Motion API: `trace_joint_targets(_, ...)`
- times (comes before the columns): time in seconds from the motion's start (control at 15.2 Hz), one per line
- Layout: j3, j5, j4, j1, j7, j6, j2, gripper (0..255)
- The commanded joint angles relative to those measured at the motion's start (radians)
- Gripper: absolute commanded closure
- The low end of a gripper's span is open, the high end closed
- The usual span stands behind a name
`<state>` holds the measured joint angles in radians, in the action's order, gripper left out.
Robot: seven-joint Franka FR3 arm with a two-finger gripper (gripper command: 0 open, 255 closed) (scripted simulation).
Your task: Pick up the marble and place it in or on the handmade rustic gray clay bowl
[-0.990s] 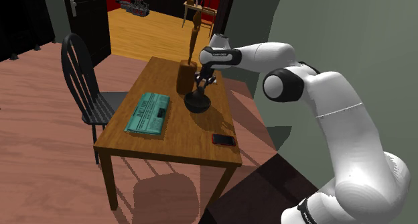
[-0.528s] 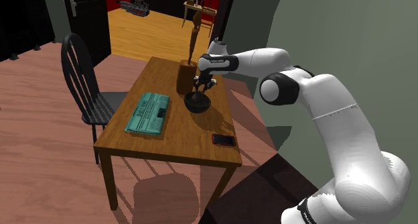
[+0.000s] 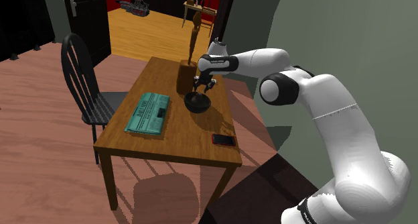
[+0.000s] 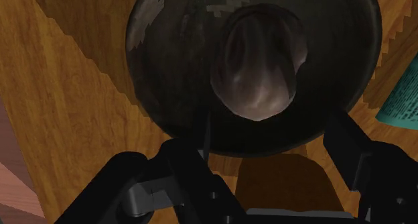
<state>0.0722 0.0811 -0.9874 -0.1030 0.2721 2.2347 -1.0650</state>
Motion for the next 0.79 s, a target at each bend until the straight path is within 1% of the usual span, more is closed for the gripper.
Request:
trace_joint_targets(0.0,0.000,0.000,0.000,0.000,0.000,0.000,0.000,0)
trace_joint_targets(0.26,0.000,0.000,0.000,0.000,0.000,0.000,0.000,0)
trace_joint_targets(0.53,0.004,-0.003,-0.091,0.005,-0.001,-0.030,0.121,0)
trace_joint_targets(0.73,0.004,-0.003,-0.091,0.005,-0.001,-0.030,0.121,0)
